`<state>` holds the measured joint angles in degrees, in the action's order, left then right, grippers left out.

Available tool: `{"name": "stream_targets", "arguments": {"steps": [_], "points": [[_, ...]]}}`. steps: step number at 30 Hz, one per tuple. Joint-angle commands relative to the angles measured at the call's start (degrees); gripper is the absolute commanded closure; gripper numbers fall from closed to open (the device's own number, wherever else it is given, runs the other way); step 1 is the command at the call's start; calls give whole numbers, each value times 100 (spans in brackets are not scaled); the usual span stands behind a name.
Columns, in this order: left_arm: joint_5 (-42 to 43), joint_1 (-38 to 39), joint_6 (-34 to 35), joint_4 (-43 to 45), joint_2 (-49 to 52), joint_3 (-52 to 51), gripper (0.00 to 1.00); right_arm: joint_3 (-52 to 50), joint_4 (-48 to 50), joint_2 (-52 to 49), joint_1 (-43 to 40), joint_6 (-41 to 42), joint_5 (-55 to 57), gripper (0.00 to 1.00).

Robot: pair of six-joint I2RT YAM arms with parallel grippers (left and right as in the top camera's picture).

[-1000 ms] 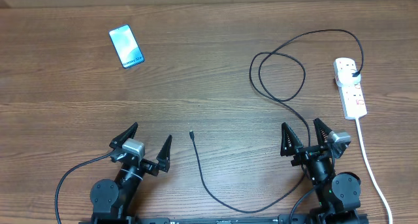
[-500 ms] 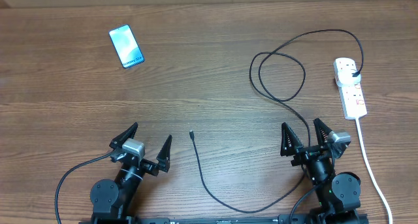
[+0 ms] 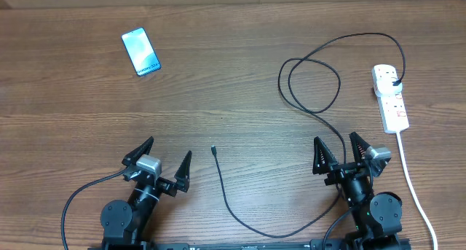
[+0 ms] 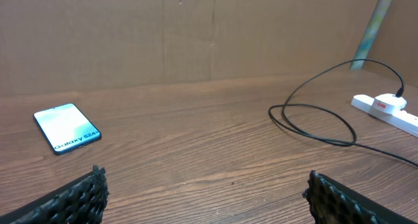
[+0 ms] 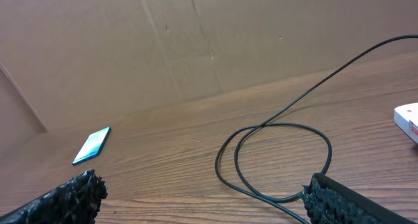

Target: Plug charger to phone and switch on socket

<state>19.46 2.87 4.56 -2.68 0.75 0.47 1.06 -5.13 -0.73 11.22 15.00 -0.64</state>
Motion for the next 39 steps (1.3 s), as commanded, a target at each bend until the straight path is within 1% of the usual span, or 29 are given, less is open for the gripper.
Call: {"name": "stream_targets", "arguments": {"steps": [1, 13, 15, 17, 20, 23, 27, 32, 33, 36, 39], "points": [[-39, -35, 61, -9, -44, -20, 0, -61, 28, 55, -33, -24, -9, 0], [9, -28, 70, -2, -44, -20, 1, -61, 31, 55, -33, -22, -9, 0], [9, -28, 262, -4, -44, -20, 0, -61, 31, 55, -33, -24, -9, 0], [9, -28, 697, 28, -44, -20, 1, -61, 31, 55, -33, -24, -9, 0], [61, -28, 1331, 317, -44, -7, 0, -61, 31, 55, -33, -24, -9, 0], [153, -28, 1390, 544, -44, 103, 0, -61, 31, 55, -33, -24, -9, 0], [-66, -31, 1209, 352, 31, 448, 0, -61, 31, 55, -33, -24, -9, 0], [-428, -31, 713, -376, 872, 1320, 0, -61, 31, 55, -33, -24, -9, 0], [-531, -31, 693, -599, 1390, 1690, 0, -61, 31, 55, -33, -24, -9, 0], [-553, -31, 525, -874, 2315, 2332, 0, -61, 31, 55, -33, -24, -11, 0], [-584, -31, 190, -1327, 3359, 3198, 0, -61, 31, 55, -33, -24, -9, 0]]}}
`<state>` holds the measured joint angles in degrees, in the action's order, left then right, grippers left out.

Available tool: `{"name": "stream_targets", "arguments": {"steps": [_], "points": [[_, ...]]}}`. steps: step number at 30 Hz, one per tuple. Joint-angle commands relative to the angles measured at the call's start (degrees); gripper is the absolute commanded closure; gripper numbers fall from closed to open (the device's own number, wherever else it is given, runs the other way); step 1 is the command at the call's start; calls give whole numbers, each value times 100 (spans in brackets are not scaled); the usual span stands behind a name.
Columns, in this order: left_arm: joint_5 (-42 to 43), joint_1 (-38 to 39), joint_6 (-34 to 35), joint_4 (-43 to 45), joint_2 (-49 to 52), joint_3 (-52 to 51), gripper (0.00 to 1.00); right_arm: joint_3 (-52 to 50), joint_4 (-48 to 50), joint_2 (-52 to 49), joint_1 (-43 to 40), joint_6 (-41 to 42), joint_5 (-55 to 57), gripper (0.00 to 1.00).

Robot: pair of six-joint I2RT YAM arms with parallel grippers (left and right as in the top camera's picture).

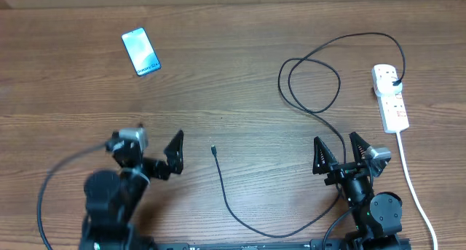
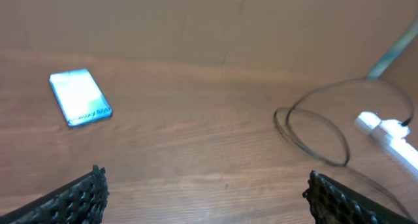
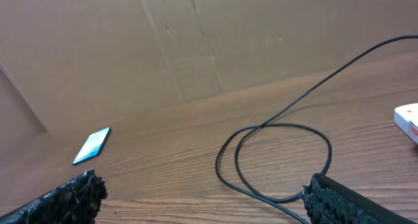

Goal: Plug charger to phone and switch on socket
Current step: 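Reach the left gripper forward over the light-blue phone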

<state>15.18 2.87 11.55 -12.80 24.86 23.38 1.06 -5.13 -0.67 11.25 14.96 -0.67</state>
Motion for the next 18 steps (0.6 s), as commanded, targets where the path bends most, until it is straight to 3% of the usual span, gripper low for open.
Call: {"name": "stream_targets", "arguments": {"steps": [1, 7, 10, 18], "points": [[-240, -28, -586, -535, 1296, 1239, 0, -61, 31, 48, -35, -20, -7, 0], [-1252, -28, -691, -2371, 3250, 3460, 0, -61, 31, 48, -35, -20, -7, 0], [-1368, -28, -686, -3276, 4065, 4426, 0, -61, 31, 48, -35, -20, -7, 0], [-1143, -28, -684, -3716, 5139, 5023, 1, -61, 31, 48, -35, -20, -7, 0]]}}
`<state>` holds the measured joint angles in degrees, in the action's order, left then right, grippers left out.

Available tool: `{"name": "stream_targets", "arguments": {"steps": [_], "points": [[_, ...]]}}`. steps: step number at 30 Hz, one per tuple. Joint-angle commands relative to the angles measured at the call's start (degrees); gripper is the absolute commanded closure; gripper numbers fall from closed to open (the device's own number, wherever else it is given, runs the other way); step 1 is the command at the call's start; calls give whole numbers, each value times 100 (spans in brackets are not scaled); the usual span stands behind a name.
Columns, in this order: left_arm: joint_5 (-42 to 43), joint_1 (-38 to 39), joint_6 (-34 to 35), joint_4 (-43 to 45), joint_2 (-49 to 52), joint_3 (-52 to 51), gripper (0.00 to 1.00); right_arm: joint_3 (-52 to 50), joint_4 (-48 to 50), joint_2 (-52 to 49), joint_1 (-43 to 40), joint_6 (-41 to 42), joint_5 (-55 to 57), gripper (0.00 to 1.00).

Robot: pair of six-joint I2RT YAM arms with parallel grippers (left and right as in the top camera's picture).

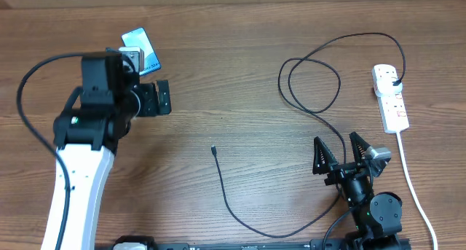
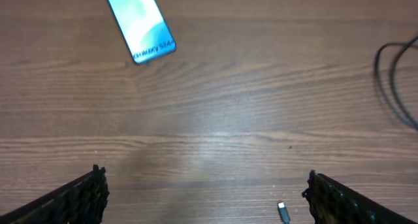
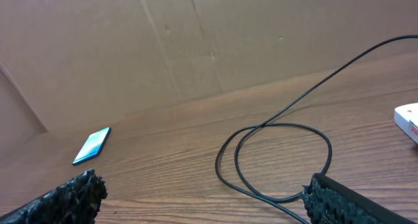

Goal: Plug charger to phone and switch on socket
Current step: 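Reach the left gripper forward over the light-blue phone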

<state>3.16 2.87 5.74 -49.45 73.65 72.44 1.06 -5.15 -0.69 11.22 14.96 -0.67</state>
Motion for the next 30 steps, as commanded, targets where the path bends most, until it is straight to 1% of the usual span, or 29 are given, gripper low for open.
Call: {"name": "stream_targets", "arguments": {"steps": [1, 6, 11, 13, 14, 15, 16, 18, 24, 30], "points": [[170, -28, -101, -52, 341, 116, 0, -61, 33, 50, -33, -20, -7, 0], [544, -28, -101, -39, 601, 116, 0, -61, 31, 50, -33, -20, -7, 0], [490, -28, -107, 76, 778, 116, 0, -61, 33, 50, -33, -20, -7, 0], [284, -28, -103, 168, 855, 116, 0, -61, 33, 50, -33, -20, -7, 0], [76, -28, 7, 201, 898, 116, 0, -61, 33, 50, -33, -20, -7, 0], [-179, -28, 197, 221, 942, 116, 0, -61, 33, 50, -33, -20, -7, 0], [-702, -28, 669, 260, 1047, 118, 0, -61, 33, 50, -33, -17, -7, 0], [-968, -28, 896, 313, 1185, 127, 0, -61, 33, 50, -33, -20, -7, 0], [-1239, -35, 1123, 234, 1845, 553, 0, -61, 33, 50, -33, -20, -7, 0], [-1276, -107, 1147, -74, 2804, 1672, 0, -61, 33, 50, -33, -20, -7, 0]]}}
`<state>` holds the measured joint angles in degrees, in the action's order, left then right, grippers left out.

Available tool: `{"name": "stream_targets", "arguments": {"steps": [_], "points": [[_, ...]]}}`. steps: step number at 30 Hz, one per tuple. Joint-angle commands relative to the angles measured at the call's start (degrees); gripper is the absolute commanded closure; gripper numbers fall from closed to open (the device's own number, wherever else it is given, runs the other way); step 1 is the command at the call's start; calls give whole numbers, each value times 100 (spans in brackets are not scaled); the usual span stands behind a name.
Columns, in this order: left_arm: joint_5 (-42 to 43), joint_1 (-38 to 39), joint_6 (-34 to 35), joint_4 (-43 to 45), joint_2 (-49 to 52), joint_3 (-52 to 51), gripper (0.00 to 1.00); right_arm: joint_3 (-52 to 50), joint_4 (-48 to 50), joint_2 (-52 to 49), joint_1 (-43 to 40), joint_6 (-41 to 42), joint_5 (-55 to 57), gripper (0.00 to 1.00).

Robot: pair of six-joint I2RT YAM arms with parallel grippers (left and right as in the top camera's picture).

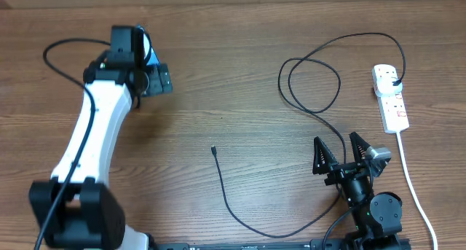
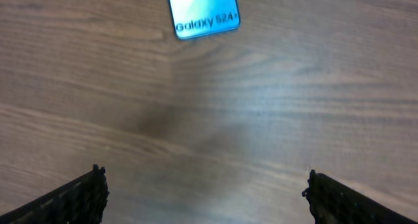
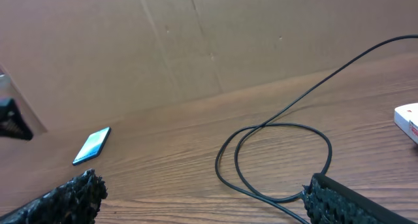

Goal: Plug charger to phone and switch on socket
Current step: 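Reach the left gripper forward over the light-blue phone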

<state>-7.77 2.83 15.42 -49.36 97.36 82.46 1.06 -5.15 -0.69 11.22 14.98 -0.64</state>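
The phone (image 2: pixel 204 12), blue screen up and marked Galaxy S24+, lies at the table's far left; overhead only a sliver of the phone (image 1: pixel 148 47) shows beside my left wrist. My left gripper (image 1: pixel 149 84) hovers open just on the near side of it, its fingers (image 2: pixel 72 198) wide apart over bare wood. The black charger cable (image 1: pixel 313 82) loops at the right, and its free plug tip (image 1: pixel 213 149) lies mid-table. The white socket strip (image 1: pixel 389 97) lies at the far right. My right gripper (image 1: pixel 338 155) rests open at the front right.
The cable runs from the strip through a double loop (image 3: pixel 274 159), passes under my right gripper and curves back to mid-table. The strip's white lead (image 1: pixel 415 184) goes off the front edge. A cardboard wall (image 3: pixel 196 41) backs the table.
My left arm has reached farther up and left. The phone, which lay at the upper left of the left wrist view, now sits at the top centre. The right arm has not moved.
Both grippers first rested open at the table's front edge. Then the left one stood raised there. Then it was out over the left of the table with the phone ahead, and now it is just short of the phone. Phone, cable and strip stayed put.
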Motion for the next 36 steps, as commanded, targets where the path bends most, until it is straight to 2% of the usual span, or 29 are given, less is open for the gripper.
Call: {"name": "stream_targets", "arguments": {"steps": [1, 7, 13, 18, 28, 36], "points": [[-184, -138, 201, -146, 599, 887, 0, -61, 33, 50, -33, -20, -9, 0], [-120, -470, 413, -455, 1698, 2277, 0, -61, 33, 50, -33, -20, -9, 0], [487, -776, 483, -590, 3091, 3899, 0, -61, 33, 50, -33, -22, -9, 0], [780, -828, 693, -590, 4026, 4859, 0, -61, 31, 50, -33, -22, -9, 0], [280, -715, 693, 52, 4940, 5195, 0, -61, 33, 50, -33, -22, -9, 0], [334, -686, 686, 295, 5285, 5195, 0, -61, 31, 50, -33, -22, -9, 0]]}}
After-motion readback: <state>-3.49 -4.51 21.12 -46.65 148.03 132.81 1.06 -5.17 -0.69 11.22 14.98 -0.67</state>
